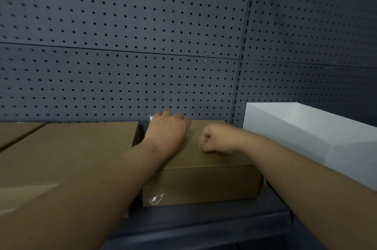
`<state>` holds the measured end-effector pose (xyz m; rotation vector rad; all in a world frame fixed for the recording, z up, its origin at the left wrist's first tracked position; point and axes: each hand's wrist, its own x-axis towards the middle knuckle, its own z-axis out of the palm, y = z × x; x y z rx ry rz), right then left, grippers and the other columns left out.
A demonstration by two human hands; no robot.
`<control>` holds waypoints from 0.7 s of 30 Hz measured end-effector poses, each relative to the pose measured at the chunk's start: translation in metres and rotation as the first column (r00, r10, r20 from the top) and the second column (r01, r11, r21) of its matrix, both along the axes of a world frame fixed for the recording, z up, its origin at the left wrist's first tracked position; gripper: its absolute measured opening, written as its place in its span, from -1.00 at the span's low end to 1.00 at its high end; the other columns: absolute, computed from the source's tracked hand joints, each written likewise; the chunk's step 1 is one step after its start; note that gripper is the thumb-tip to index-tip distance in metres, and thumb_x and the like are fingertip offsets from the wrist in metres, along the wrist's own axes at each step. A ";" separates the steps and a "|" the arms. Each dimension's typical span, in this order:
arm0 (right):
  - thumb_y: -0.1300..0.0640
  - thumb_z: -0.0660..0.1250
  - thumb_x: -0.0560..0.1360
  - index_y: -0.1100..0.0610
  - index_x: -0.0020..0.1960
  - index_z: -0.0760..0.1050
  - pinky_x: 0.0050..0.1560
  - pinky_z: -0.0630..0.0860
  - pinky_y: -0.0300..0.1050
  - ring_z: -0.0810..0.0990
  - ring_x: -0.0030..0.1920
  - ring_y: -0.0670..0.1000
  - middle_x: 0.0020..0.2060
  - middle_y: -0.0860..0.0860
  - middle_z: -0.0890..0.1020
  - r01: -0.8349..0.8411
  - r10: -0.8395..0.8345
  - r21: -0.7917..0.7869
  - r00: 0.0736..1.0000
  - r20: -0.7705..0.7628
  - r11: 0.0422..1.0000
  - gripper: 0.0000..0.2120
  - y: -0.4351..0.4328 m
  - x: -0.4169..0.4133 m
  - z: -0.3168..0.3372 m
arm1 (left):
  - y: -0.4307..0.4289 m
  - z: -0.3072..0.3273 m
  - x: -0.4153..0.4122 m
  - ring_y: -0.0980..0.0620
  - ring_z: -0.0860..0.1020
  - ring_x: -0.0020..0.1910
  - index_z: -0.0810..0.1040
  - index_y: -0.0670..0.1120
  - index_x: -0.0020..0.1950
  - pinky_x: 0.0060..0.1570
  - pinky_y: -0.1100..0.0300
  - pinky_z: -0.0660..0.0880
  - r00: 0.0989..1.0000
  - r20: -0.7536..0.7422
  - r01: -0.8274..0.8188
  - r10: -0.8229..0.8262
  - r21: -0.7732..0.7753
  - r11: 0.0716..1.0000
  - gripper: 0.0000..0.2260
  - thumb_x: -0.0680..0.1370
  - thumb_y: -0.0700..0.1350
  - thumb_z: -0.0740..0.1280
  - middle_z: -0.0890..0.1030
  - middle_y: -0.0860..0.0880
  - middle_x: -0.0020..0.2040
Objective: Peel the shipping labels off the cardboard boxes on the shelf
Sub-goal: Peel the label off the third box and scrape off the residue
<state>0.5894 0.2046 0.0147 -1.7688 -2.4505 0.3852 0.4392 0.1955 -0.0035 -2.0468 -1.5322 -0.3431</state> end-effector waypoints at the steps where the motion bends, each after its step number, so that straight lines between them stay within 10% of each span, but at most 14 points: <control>1: 0.21 0.25 0.53 0.29 -0.12 0.56 -0.16 0.47 -0.11 0.50 -0.25 0.06 -0.27 0.16 0.54 0.063 -0.063 0.017 0.997 0.034 0.998 -0.83 0.005 0.006 0.003 | 0.000 0.000 0.000 -0.11 0.49 0.04 0.48 -0.08 0.13 0.11 0.03 0.41 1.000 -0.003 -0.001 0.001 -0.002 1.000 -0.79 0.58 -0.19 0.11 0.55 -0.06 0.06; 4: 0.22 0.22 0.51 0.19 -0.32 0.40 -0.29 0.37 -0.15 0.38 -0.37 0.03 -0.38 0.08 0.40 0.183 -0.190 0.070 0.975 0.112 0.981 -0.77 0.008 0.020 0.003 | -0.003 0.002 -0.001 -0.10 0.49 0.04 0.49 -0.08 0.13 0.12 0.03 0.41 1.000 -0.009 0.000 0.000 0.001 1.000 -0.79 0.59 -0.18 0.10 0.55 -0.05 0.06; 8: 0.22 0.25 0.53 0.33 0.07 0.57 -0.06 0.51 -0.09 0.53 -0.15 0.04 0.04 0.24 0.65 0.012 -0.012 -0.034 1.000 -0.011 0.999 -0.77 -0.017 0.006 -0.001 | -0.006 0.001 0.000 -0.12 0.49 0.07 0.49 -0.08 0.13 0.12 0.02 0.41 1.000 -0.016 -0.009 0.009 0.008 1.000 -0.79 0.59 -0.17 0.10 0.55 -0.05 0.08; 13: 0.24 0.19 0.52 0.19 -0.34 0.37 -0.33 0.32 -0.19 0.37 -0.38 0.02 -0.37 0.09 0.39 0.180 -0.189 0.091 0.975 0.114 0.980 -0.75 -0.001 0.025 0.002 | -0.010 0.001 -0.001 -0.11 0.49 0.04 0.50 -0.08 0.11 0.08 0.03 0.41 1.000 -0.018 -0.017 0.017 0.015 1.000 -0.79 0.60 -0.17 0.10 0.54 -0.04 0.05; 18: 0.21 0.25 0.54 0.31 0.05 0.59 -0.10 0.46 -0.14 0.56 -0.13 0.07 0.03 0.24 0.66 -0.013 0.014 -0.024 1.000 0.018 1.000 -0.79 -0.021 0.012 0.001 | -0.011 0.002 0.001 -0.11 0.49 0.08 0.49 -0.08 0.14 0.11 0.03 0.40 1.000 -0.014 -0.026 0.026 0.005 1.000 -0.79 0.60 -0.17 0.11 0.54 -0.04 0.08; 21: 0.21 0.22 0.54 0.21 -0.28 0.46 -0.27 0.41 -0.18 0.44 -0.34 0.03 -0.33 0.11 0.50 0.091 -0.096 0.051 0.987 0.130 0.995 -0.77 -0.009 0.024 0.004 | -0.012 0.002 0.002 -0.11 0.48 0.06 0.48 -0.08 0.14 0.12 0.01 0.41 1.000 -0.005 -0.023 0.023 0.000 1.000 -0.79 0.60 -0.17 0.10 0.54 -0.05 0.07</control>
